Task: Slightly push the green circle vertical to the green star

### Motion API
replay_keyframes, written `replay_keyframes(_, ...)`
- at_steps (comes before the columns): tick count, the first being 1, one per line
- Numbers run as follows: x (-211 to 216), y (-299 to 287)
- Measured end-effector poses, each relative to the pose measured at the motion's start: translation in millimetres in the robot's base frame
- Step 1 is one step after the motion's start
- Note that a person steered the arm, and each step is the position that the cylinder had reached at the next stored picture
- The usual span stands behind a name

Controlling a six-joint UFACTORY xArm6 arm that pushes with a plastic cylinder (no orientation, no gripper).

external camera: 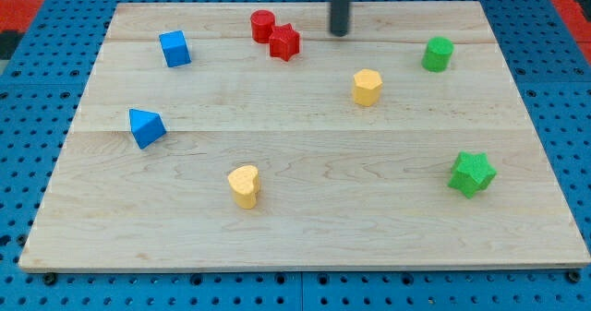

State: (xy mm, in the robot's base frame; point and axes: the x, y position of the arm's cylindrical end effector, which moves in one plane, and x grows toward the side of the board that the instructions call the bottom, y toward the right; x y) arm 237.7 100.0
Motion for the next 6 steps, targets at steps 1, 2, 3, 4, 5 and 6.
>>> replay_keyframes(1, -17, 86)
replay_keyframes(2, 8, 182)
replay_keyframes(3, 52, 169)
replay_keyframes(4, 41, 73)
replay_keyframes(5, 38, 121)
replay_keyframes(6, 41, 183)
